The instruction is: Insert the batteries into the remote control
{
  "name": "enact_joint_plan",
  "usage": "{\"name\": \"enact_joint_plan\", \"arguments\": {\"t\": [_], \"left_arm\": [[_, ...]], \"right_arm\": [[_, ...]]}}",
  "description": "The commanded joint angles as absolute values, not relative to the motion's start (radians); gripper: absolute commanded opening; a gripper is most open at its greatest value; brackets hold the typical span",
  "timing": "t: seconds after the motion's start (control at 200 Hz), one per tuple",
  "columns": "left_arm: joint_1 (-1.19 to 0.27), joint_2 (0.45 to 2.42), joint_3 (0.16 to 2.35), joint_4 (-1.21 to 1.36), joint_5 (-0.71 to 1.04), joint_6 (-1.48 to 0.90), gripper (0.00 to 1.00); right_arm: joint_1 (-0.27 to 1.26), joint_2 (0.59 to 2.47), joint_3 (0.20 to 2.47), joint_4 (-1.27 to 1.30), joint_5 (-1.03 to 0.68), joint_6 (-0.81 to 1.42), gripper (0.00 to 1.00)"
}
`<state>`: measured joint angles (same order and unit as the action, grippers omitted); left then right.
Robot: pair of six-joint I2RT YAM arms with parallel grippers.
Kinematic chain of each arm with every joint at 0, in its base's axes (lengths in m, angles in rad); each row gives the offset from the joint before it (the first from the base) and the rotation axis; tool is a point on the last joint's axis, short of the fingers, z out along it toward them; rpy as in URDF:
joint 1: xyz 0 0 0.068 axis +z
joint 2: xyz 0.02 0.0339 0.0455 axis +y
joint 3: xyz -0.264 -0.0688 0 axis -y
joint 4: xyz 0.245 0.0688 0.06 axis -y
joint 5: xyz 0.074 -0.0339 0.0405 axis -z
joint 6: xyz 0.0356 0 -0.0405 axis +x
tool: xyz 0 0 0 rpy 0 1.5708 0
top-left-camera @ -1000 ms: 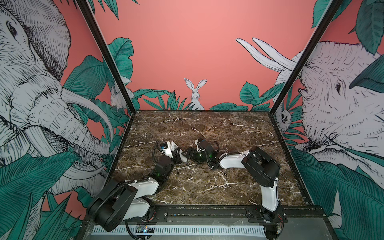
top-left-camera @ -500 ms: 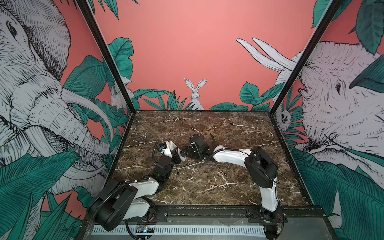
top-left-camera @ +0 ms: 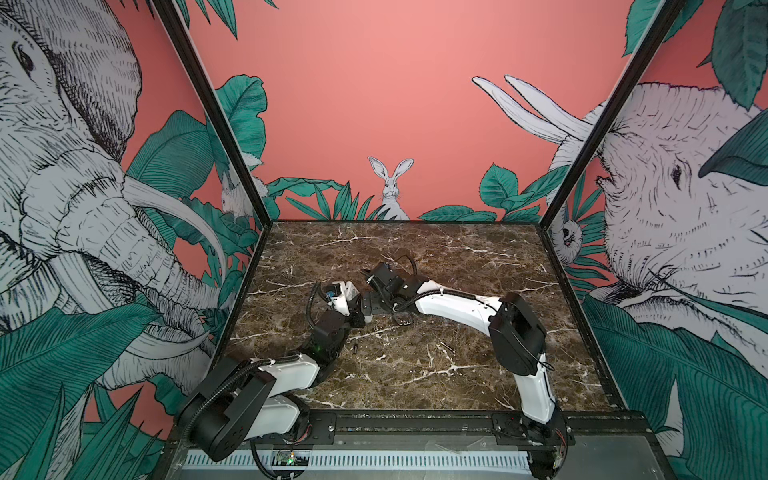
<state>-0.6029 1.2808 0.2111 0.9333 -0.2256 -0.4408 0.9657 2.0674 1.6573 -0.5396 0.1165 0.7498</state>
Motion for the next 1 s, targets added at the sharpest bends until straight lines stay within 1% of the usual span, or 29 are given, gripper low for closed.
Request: {"name": "enact_joint_plan", "arguments": {"t": [0.0, 0.19, 0.395, 0.755, 0.995], "left_arm": [[-0.653, 1.301, 0.197, 0.787, -0.038, -0.448, 0.0], [-0.653, 1.292, 0.199, 0.772, -0.043, -0.442, 0.0], [-0.654, 1.292, 0.2, 0.762, -0.048, -0.435, 0.0], [-0.655, 1.298, 0.202, 0.766, -0.05, -0.436, 0.0], [-0.655, 1.307, 0.207, 0.768, -0.047, -0.433, 0.0]], "right_arm": [[0.987, 2.142, 1.667, -0.718, 0.184, 0.675, 0.96], [0.986, 2.138, 1.733, -0.781, 0.235, 0.646, 0.96], [0.987, 2.122, 1.756, -0.828, 0.287, 0.622, 0.96], [0.983, 2.071, 1.705, -0.787, 0.285, 0.606, 0.97], [0.984, 2.071, 1.726, -0.807, 0.302, 0.559, 0.97]]}}
